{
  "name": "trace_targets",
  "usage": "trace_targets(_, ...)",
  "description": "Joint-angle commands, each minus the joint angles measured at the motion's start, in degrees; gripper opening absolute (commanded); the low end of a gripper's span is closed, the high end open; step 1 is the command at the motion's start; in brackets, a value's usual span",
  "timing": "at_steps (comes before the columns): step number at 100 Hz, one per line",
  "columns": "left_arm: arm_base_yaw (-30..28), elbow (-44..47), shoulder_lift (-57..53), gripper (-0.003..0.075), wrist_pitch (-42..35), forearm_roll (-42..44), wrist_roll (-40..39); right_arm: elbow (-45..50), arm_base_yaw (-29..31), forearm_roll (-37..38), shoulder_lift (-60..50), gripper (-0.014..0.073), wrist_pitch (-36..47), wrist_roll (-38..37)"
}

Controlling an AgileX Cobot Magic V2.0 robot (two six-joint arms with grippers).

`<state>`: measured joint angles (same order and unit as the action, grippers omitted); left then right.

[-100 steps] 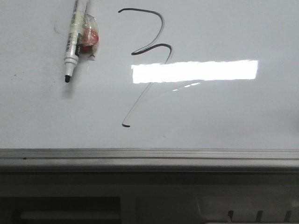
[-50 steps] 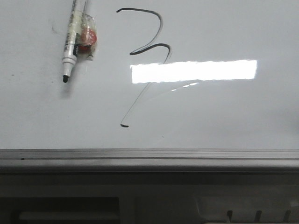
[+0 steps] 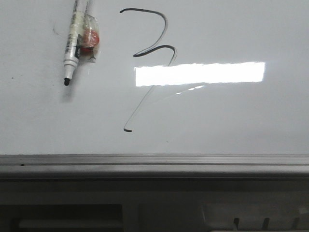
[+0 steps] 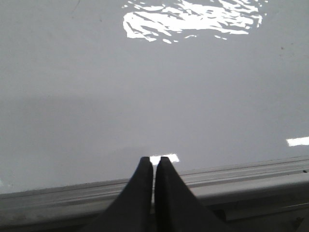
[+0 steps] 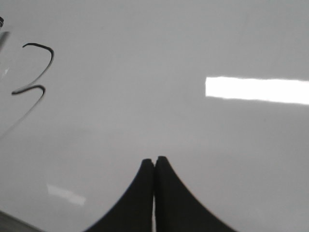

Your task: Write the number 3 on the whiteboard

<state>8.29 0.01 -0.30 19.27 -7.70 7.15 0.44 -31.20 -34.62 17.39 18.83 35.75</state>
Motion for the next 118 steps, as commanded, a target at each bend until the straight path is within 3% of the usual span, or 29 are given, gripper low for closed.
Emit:
trace_targets(1, -0.03, 0.66, -1.23, -0.0021, -2.76, -0.78, -0.54, 1.7, 2.89, 13.13, -0.21, -0.0061, 2.39, -14.2)
trace_targets(15, -0.03, 0.66, -1.23, -0.0021, -2.76, -0.78, -0.54, 1.7, 10.84, 30.37, -2.26, -0.0061, -12.43, -31.46)
trace_targets(24, -0.03, 0.66, -1.23, -0.0021, -2.76, -0.78, -0.54, 1.7, 15.59, 38.78, -5.23, -0.0061, -20.75, -33.51)
trace_targets(50, -0.03, 0.66, -1.23, -0.0021, -2.76, -0.78, -0.54, 1.7, 24.09, 39.74, -17.72, -0.0061, -37.13, -33.51)
trace_targets(118, -0.03, 0.66, -1.23, -0.0021, -2.76, -0.78, -0.54, 1.7, 24.47, 41.27, -18.77, -0.0061, -36.79, -33.51)
